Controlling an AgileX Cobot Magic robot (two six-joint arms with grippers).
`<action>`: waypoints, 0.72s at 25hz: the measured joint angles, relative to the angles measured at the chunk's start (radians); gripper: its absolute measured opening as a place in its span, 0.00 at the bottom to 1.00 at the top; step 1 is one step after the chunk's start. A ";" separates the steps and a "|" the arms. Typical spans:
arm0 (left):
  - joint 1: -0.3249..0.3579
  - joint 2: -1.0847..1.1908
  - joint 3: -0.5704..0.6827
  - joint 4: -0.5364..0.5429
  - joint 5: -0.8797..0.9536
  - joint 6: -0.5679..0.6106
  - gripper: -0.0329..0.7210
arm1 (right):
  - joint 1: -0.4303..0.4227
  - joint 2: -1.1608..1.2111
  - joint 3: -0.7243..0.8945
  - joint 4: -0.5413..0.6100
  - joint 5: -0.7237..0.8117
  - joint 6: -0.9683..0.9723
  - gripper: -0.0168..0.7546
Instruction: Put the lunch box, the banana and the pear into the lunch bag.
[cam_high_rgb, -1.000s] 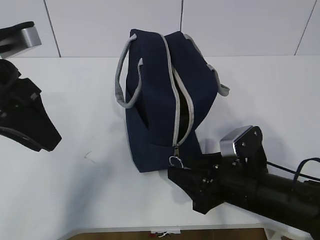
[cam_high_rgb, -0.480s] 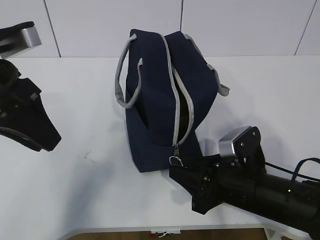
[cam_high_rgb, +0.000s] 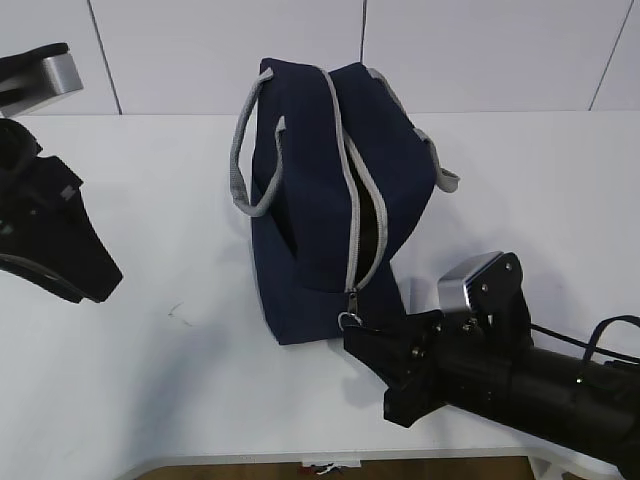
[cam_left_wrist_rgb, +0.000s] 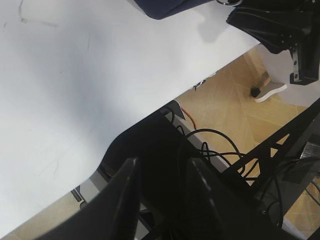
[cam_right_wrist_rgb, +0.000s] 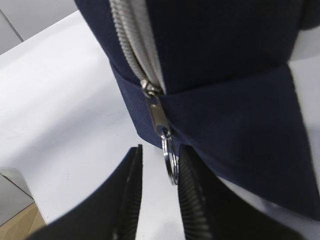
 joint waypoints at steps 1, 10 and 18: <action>0.000 0.000 0.000 0.000 0.000 0.000 0.36 | 0.000 0.000 0.000 0.000 0.000 0.000 0.30; 0.000 0.000 0.000 -0.006 0.000 0.000 0.36 | 0.000 0.000 0.000 0.005 -0.001 0.012 0.04; 0.000 0.000 0.000 -0.009 0.000 0.000 0.36 | 0.000 0.000 0.000 0.005 -0.001 0.114 0.04</action>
